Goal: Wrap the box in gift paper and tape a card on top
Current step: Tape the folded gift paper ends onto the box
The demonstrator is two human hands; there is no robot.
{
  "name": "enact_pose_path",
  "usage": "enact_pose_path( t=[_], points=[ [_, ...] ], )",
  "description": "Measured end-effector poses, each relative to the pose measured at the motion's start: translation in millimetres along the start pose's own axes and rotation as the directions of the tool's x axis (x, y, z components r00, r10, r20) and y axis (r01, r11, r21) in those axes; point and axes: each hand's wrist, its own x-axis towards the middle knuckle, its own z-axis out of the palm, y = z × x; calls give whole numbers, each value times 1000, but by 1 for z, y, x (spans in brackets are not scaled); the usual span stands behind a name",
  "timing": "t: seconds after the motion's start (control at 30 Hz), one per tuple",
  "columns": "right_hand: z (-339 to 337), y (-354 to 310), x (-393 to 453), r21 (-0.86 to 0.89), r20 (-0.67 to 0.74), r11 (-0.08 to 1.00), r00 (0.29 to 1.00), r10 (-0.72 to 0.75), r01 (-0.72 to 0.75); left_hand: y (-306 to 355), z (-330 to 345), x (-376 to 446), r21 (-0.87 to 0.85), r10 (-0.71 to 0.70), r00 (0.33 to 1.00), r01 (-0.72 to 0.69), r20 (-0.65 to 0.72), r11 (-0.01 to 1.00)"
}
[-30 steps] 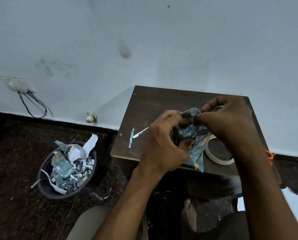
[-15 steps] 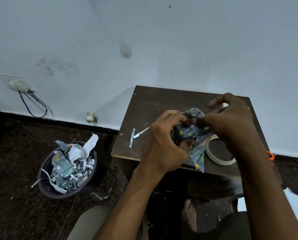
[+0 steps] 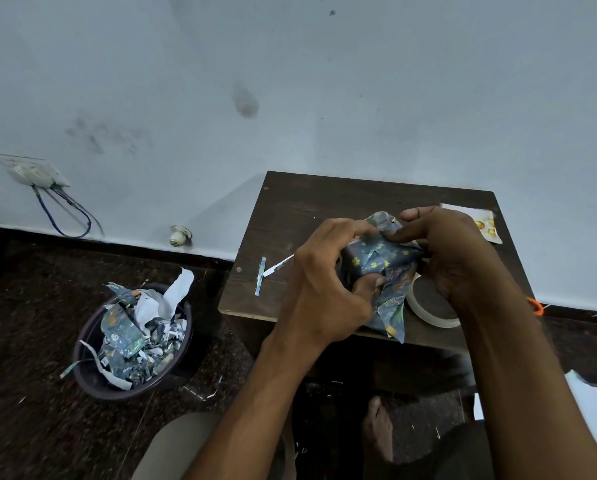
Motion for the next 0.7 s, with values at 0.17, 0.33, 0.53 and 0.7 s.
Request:
enact_pose_path(
  t=[0.17, 0.33, 0.53, 0.7],
  points=[
    [-1, 2, 4, 13, 5, 1000, 1000, -20, 19, -3, 2, 0, 21, -14, 1000, 14, -20, 1000],
    [-3, 10, 4, -11, 75, 978, 976, -206, 207, -2, 1, 2, -89, -135, 987, 127, -93, 988],
    [-18, 21, 7, 10, 460, 965, 855, -237, 262, -11, -4, 12, -432, -489, 858, 385, -158, 816],
    [-1, 44, 21, -205, 355, 921, 902, -246, 332, -28, -1, 10, -328, -714, 690, 652, -117, 684]
  ],
)
